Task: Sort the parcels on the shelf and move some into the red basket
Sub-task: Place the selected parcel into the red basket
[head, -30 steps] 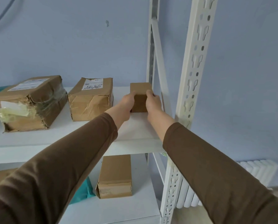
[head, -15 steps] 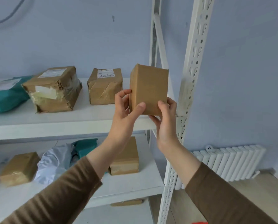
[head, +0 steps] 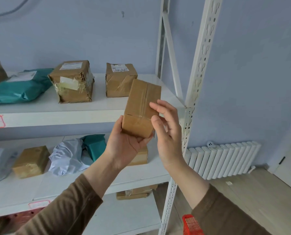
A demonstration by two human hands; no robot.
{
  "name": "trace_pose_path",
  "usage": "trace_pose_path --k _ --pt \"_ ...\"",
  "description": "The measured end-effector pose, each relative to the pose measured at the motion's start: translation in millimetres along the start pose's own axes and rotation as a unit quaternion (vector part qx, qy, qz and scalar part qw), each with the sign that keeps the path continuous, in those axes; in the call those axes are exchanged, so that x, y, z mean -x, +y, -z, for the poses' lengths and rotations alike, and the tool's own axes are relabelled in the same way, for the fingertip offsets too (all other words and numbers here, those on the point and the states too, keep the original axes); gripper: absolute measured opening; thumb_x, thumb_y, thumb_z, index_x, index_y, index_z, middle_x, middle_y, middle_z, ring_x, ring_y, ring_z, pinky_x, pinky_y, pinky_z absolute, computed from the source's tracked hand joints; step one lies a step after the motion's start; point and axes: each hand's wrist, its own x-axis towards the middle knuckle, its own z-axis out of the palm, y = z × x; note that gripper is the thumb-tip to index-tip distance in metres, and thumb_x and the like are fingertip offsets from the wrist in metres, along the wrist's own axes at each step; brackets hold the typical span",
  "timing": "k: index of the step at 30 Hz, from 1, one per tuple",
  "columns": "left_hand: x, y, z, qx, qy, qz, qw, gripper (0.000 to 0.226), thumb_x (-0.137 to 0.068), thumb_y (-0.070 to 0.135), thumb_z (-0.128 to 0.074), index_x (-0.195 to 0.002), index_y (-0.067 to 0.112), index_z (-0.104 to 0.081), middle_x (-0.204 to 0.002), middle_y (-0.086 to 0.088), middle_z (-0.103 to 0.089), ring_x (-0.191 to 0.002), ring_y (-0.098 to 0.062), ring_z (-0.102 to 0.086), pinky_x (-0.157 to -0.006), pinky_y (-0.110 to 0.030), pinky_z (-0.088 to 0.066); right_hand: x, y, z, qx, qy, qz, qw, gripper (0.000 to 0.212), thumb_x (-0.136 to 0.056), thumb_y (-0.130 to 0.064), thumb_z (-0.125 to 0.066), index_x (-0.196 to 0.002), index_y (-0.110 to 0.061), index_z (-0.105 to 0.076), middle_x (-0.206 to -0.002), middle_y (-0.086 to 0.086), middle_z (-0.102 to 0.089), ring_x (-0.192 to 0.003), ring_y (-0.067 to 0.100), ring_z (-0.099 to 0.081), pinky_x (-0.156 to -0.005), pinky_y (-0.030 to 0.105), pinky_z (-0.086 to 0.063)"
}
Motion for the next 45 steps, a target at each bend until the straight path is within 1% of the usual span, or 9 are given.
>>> trace_pose_path --k 7,12,16,24,30,34,38,42,45 --pt "4 0 -12 0.051 0.016 0.065 0.996 0.061 -0.105 0.053 -0.050 -0.147 0.010 -0.056 -0.146 -0.021 -0.060 -0.138 -0.033 -0.055 -0.114 -0.050 -0.046 -17 -10 10 -0.145 -0.009 -0.243 0.959 0.057 -0.086 -0.051 -0.064 -0.142 -0.043 -0.054 -0.144 -0.011 -0.060 -0.136 0.010 -0.053 -0.117 0.042 -0.041" --pt "-1 -9 -11 -0.088 -0.004 -0.007 0.996 0.058 -0.102 0.040 -0.058 -0.154 0.017 -0.044 -0.150 -0.020 -0.057 -0.139 -0.036 -0.055 -0.118 -0.055 -0.042 -19 2 37 -0.171 -0.026 -0.260 0.950 0.054 -0.093 -0.030 -0.049 -0.146 -0.037 -0.056 -0.141 -0.012 -0.065 -0.133 0.013 -0.057 -0.119 0.043 -0.040" --pt "-3 -16 4 -0.268 -0.044 -0.135 0.953 0.097 -0.082 0.018 -0.082 -0.156 0.044 -0.025 -0.149 -0.007 -0.055 -0.134 -0.025 -0.059 -0.109 -0.050 -0.051 -18 10 56 -0.148 -0.034 -0.259 0.954 0.051 -0.103 -0.010 -0.035 -0.138 -0.034 -0.064 -0.136 -0.010 -0.068 -0.128 0.010 -0.060 -0.112 0.040 -0.044" --pt "-15 -31 14 -0.639 -0.017 -0.385 0.666 0.110 -0.077 0.008 -0.091 -0.160 0.027 -0.022 -0.155 0.005 -0.035 -0.143 0.005 -0.031 -0.118 -0.013 -0.027 -13 26 70 -0.224 -0.009 -0.312 0.923 0.046 -0.110 -0.032 -0.036 -0.096 -0.035 -0.080 -0.103 -0.008 -0.078 -0.102 0.007 -0.069 -0.097 0.034 -0.051" --pt "-27 -34 25 -0.724 -0.032 -0.557 0.405 0.082 -0.085 0.009 -0.081 -0.151 0.017 -0.033 -0.153 -0.009 -0.035 -0.147 -0.033 -0.032 -0.129 -0.046 -0.024 -18 30 90 -0.287 -0.071 -0.354 0.887 0.065 -0.105 -0.060 -0.032 -0.142 -0.015 -0.061 -0.138 0.012 -0.068 -0.133 0.029 -0.060 -0.113 0.049 -0.045" --pt "-35 -33 35 -0.734 -0.048 -0.588 0.337 0.067 -0.097 0.018 -0.067 -0.150 0.020 -0.026 -0.150 -0.015 -0.037 -0.145 -0.038 -0.034 -0.129 -0.051 -0.022 -22 30 103 -0.228 -0.158 -0.357 0.892 0.065 -0.096 -0.063 -0.044 -0.144 -0.022 -0.058 -0.137 0.010 -0.068 -0.129 0.030 -0.063 -0.100 0.055 -0.055" --pt "-37 -39 35 -0.745 -0.027 -0.549 0.378 0.084 -0.088 0.007 -0.077 -0.151 0.023 -0.024 -0.161 -0.014 -0.028 -0.156 -0.034 -0.026 -0.125 -0.056 -0.029 -20 35 107 -0.190 -0.178 -0.316 0.912 0.051 -0.092 -0.039 -0.056 -0.142 -0.030 -0.058 -0.135 0.005 -0.069 -0.125 0.026 -0.064 -0.091 0.047 -0.059" --pt "-31 -53 28 -0.638 0.051 -0.390 0.662 0.099 -0.092 -0.014 -0.063 -0.159 0.042 -0.019 -0.174 0.006 -0.014 -0.160 -0.009 -0.017 -0.128 -0.028 -0.024 -12 46 112 -0.198 -0.160 -0.295 0.921 0.054 -0.089 -0.027 -0.054 -0.142 -0.031 -0.053 -0.133 0.001 -0.070 -0.124 0.025 -0.065 -0.098 0.048 -0.055" --pt "-30 -52 17 -0.436 0.085 -0.253 0.859 0.046 -0.109 0.008 -0.045 -0.151 0.028 -0.046 -0.151 0.004 -0.059 -0.139 -0.012 -0.054 -0.122 -0.046 -0.039 -6 56 120 -0.192 -0.149 -0.308 0.920 0.046 -0.083 -0.024 -0.058 -0.129 -0.026 -0.057 -0.121 0.002 -0.073 -0.113 0.023 -0.065 -0.095 0.046 -0.050"
